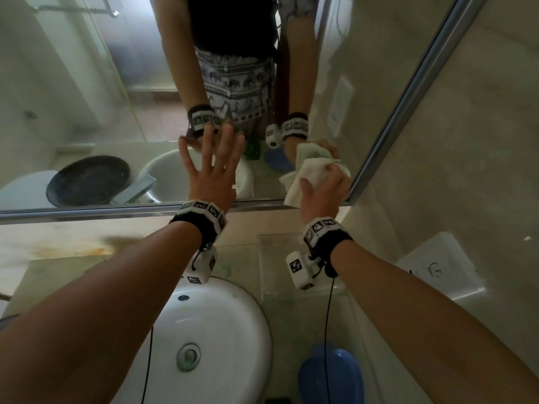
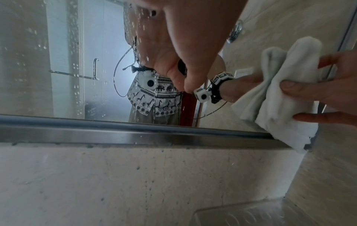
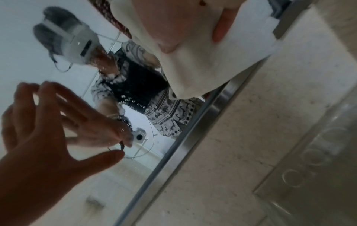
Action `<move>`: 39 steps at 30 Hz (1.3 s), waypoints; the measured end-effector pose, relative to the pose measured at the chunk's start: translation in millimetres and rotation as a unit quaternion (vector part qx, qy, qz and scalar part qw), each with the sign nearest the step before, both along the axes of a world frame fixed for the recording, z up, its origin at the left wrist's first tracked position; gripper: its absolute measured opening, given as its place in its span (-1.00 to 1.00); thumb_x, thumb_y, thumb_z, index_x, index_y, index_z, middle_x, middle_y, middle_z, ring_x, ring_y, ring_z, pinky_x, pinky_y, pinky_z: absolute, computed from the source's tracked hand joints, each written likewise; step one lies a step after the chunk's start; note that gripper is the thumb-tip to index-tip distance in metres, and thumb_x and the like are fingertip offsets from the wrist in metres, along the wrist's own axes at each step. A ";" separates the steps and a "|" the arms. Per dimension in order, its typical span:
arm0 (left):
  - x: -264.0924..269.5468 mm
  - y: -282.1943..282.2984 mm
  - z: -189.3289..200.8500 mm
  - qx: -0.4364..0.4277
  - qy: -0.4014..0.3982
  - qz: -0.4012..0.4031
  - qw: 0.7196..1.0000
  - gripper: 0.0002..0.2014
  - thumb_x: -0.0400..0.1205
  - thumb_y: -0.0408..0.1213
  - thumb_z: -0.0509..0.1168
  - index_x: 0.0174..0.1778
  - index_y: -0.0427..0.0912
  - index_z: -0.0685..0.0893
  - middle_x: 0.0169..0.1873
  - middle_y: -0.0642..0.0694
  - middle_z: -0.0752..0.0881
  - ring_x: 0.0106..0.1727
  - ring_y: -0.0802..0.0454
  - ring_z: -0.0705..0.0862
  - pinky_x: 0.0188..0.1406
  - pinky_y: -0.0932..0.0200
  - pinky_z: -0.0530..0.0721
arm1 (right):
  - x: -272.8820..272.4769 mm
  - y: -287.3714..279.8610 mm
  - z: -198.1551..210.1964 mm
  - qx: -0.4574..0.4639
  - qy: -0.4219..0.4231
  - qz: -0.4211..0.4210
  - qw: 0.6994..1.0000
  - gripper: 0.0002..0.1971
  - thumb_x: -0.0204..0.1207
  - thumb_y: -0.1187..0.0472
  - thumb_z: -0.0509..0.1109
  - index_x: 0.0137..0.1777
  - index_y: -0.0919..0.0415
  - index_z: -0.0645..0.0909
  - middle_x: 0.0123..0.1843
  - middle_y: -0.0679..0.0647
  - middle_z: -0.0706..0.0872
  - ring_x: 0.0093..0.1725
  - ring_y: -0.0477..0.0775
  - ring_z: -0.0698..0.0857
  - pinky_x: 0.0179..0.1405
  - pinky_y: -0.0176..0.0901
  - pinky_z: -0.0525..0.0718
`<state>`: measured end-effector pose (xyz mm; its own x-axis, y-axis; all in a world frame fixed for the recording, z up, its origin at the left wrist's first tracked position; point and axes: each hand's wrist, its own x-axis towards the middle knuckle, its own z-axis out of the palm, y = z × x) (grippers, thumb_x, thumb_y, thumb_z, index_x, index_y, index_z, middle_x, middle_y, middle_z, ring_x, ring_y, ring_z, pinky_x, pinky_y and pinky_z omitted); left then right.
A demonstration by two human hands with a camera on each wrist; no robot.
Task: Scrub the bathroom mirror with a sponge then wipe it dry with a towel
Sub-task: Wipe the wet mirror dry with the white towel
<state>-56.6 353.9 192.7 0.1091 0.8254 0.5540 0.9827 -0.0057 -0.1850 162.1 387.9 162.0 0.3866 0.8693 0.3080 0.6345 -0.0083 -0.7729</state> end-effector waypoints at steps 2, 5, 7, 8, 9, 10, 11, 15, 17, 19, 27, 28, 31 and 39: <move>0.8 -6.5 3.8 -0.009 0.003 0.007 1.000 0.13 0.40 -0.18 0.54 0.76 -0.07 -0.07 0.73 -0.18 -0.13 0.71 -0.32 -0.13 0.51 -0.66 0.00 | 5.2 -0.6 9.1 0.013 0.012 -0.006 1.000 -0.33 0.45 0.06 0.54 0.50 0.19 0.37 0.48 0.23 0.33 0.43 0.29 0.36 0.34 0.22 0.49; 0.3 -15.0 11.3 -0.027 0.001 -0.003 1.000 0.13 0.36 -0.12 0.56 0.76 -0.08 0.00 0.73 -0.18 -0.09 0.72 -0.29 -0.11 0.54 -0.59 0.02 | -6.8 -5.7 33.7 0.058 -0.009 0.005 0.998 -0.39 0.47 0.12 0.51 0.48 0.20 0.40 0.43 0.24 0.38 0.38 0.26 0.38 0.27 0.07 0.45; -5.2 -22.0 14.9 -0.023 -0.022 -0.014 0.999 0.04 0.33 -0.09 0.55 0.72 -0.12 0.17 0.68 -0.21 0.09 0.67 -0.28 0.05 0.55 -0.50 0.18 | -20.1 -8.8 53.2 0.108 -0.007 0.037 0.993 -0.42 0.48 0.14 0.50 0.47 0.19 0.42 0.38 0.25 0.41 0.33 0.24 0.40 0.23 0.02 0.47; -9.7 -25.7 14.3 -0.011 -0.048 -0.014 0.999 -0.03 0.33 -0.10 0.55 0.66 -0.11 0.27 0.60 -0.23 0.22 0.61 -0.28 0.18 0.51 -0.42 0.30 | -27.3 -9.6 61.9 0.139 -0.015 0.050 0.989 -0.43 0.48 0.12 0.50 0.47 0.18 0.44 0.34 0.25 0.43 0.30 0.24 0.42 0.21 0.00 0.49; -15.0 -29.7 12.6 0.001 -0.087 -0.003 0.996 -0.10 0.33 -0.10 0.55 0.60 -0.10 0.33 0.53 -0.24 0.33 0.53 -0.28 0.29 0.45 -0.34 0.40 | -34.7 -9.5 68.8 0.171 -0.033 0.059 0.983 -0.44 0.49 0.09 0.49 0.47 0.17 0.46 0.30 0.25 0.45 0.26 0.23 0.43 0.19 -0.03 0.49; -20.3 -35.3 11.2 0.012 -0.138 0.022 0.990 -0.15 0.34 -0.10 0.55 0.54 -0.11 0.35 0.47 -0.26 0.39 0.47 -0.29 0.36 0.40 -0.29 0.45 | -42.8 -9.9 75.3 0.198 -0.060 0.070 0.976 -0.46 0.51 0.05 0.46 0.47 0.14 0.47 0.27 0.25 0.46 0.22 0.22 0.45 0.15 -0.08 0.48; -25.8 -41.4 10.1 0.021 -0.199 0.064 0.978 -0.17 0.36 -0.07 0.56 0.51 -0.14 0.35 0.47 -0.28 0.41 0.45 -0.31 0.39 0.37 -0.27 0.46 | -51.1 -10.0 79.8 0.215 -0.091 0.080 0.969 -0.48 0.55 0.01 0.42 0.48 0.11 0.47 0.26 0.24 0.46 0.19 0.22 0.45 0.11 -0.12 0.47; -48.9 -52.0 9.2 0.006 -0.465 0.269 0.843 0.11 0.37 0.11 0.59 0.69 -0.20 0.08 0.68 -0.30 0.05 0.67 -0.33 0.07 0.57 -0.35 0.24 | -70.7 -10.7 80.2 0.239 -0.233 0.115 0.935 -0.51 0.61 -0.06 0.28 0.54 -0.06 0.42 0.28 0.15 0.36 0.15 0.22 0.42 0.06 0.07 0.62; -61.4 -49.1 5.4 -0.005 -0.529 0.293 0.796 0.28 0.32 0.17 0.61 0.74 -0.12 -0.13 0.72 -0.27 -0.16 0.71 -0.34 -0.09 0.62 -0.35 0.09 | -69.1 -8.3 64.7 0.270 -0.311 0.145 0.899 -0.51 0.58 0.02 0.33 0.52 -0.06 0.45 0.24 0.11 0.34 0.15 0.20 0.40 0.11 0.13 0.64; -71.3 -43.0 -3.7 -0.010 -0.547 0.280 0.789 0.36 0.29 0.17 0.63 0.74 -0.06 -0.25 0.71 -0.26 -0.26 0.71 -0.35 -0.17 0.63 -0.35 0.02 | -65.2 -3.5 39.3 0.283 -0.408 0.194 0.846 -0.51 0.55 0.10 0.39 0.49 -0.09 0.48 0.22 0.10 0.37 0.13 0.22 0.45 0.10 0.14 0.64; -80.4 -22.2 -29.3 0.043 -0.602 0.215 0.768 0.52 0.13 0.22 0.68 0.73 -0.10 -0.31 0.68 -0.31 -0.37 0.69 -0.39 -0.30 0.61 -0.35 -0.16 | -48.1 1.8 -47.2 0.230 -0.543 0.292 0.753 -0.51 0.53 0.19 0.27 0.46 -0.14 0.48 0.28 0.04 0.44 0.11 0.27 0.49 -0.07 0.15 0.57; -80.5 -21.7 -32.0 0.047 -0.604 0.210 0.768 0.53 0.12 0.23 0.68 0.73 -0.10 -0.31 0.67 -0.30 -0.38 0.68 -0.39 -0.32 0.61 -0.36 -0.16 | -49.6 0.8 -48.1 0.226 -0.541 0.292 0.756 -0.51 0.53 0.19 0.26 0.47 -0.13 0.48 0.29 0.05 0.44 0.12 0.27 0.49 -0.07 0.16 0.57; -80.1 -21.8 -35.6 0.040 -0.610 0.205 0.765 0.56 0.09 0.25 0.68 0.72 -0.09 -0.33 0.67 -0.29 -0.41 0.68 -0.39 -0.34 0.60 -0.36 -0.17 | -50.9 -0.2 -41.4 0.222 -0.528 0.306 0.760 -0.52 0.52 0.26 0.29 0.42 -0.11 0.54 0.27 0.05 0.42 0.14 0.26 0.45 -0.07 0.16 0.56; -79.7 -26.1 -31.4 0.008 -0.617 0.205 0.760 0.54 0.12 0.26 0.67 0.71 -0.07 -0.35 0.66 -0.29 -0.42 0.66 -0.44 -0.36 0.62 -0.50 -0.07 | -76.1 -2.3 61.5 0.271 -0.433 0.172 0.842 -0.53 0.57 0.16 0.39 0.47 -0.13 0.50 0.29 0.13 0.33 0.17 0.22 0.47 0.26 0.13 0.46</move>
<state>-136.3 327.7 161.3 -0.7652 0.6428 0.0359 0.3269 0.3398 0.8819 86.0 385.6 223.5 -0.4330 0.5256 0.7323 0.8556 0.4954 0.1503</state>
